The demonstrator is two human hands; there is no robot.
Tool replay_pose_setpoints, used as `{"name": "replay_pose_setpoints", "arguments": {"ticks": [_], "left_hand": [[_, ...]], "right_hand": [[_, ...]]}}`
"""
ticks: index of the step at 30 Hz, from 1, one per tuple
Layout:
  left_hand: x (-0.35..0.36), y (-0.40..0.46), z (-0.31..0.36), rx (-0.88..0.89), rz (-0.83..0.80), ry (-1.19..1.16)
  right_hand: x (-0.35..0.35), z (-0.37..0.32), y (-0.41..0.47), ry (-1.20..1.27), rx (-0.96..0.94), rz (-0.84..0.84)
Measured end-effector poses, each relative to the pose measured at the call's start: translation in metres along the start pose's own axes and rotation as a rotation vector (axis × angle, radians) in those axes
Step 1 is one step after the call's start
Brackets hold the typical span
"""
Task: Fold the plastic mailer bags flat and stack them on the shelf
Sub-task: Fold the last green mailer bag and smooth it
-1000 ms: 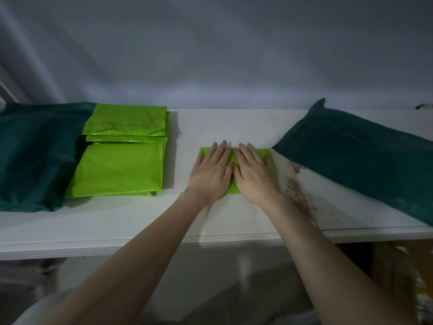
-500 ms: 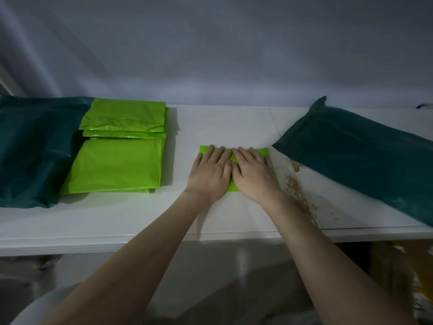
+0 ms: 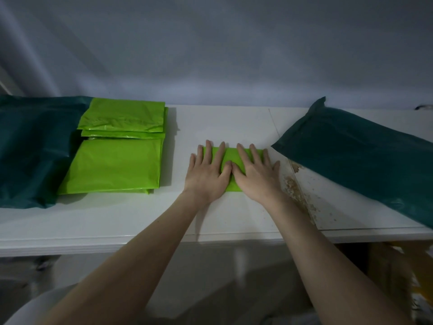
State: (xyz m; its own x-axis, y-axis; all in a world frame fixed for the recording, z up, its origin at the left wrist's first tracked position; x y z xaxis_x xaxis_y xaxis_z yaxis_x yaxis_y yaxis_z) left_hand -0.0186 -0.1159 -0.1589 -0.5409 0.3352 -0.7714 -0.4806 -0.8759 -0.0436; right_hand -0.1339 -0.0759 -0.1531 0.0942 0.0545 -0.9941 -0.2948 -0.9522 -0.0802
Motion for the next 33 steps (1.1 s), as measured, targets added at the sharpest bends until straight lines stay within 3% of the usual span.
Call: {"name": "replay_pose_setpoints", "arguments": {"ticks": [7,13,22,28,33], "left_hand": [[-0.018,-0.003,-0.002,0.074,0.038,-0.169],[-0.045,-0.021,-0.009,0.179,0.092,-0.240],[-0.046,-0.066,-0.011,0.282,0.085,0.034],[-0.042,-0.090,-0.002,0.260,0.077,0.263],[-0.029,-0.091,-0.009,0.241,0.001,0.446]], "right_hand": [[-0.011,0.011,0.003,0.395,0.007,0.083],[-0.030,0.015,-0.009,0.256,-0.010,0.251],[-0.035,-0.050,-0.058,0.014,-0.238,0.306],[-0.017,-0.072,-0.084,-0.117,-0.281,0.176],[-0.009,-0.071,-0.088,-0.178,-0.275,0.165]]}}
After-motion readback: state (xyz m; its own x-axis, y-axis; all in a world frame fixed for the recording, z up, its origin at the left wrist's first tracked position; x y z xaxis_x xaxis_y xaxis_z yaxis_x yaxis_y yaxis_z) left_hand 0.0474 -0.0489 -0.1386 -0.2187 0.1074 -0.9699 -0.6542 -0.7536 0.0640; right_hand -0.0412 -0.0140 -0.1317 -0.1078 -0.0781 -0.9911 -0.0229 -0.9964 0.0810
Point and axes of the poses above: each hand's wrist, its own y-axis towards the middle knuckle, its own x-axis out of the palm, z = x × y, the point moved 5 cm from there along y, towards the middle knuckle, and after that the axes turned 12 degrees about -y, right-handed, at the moved point
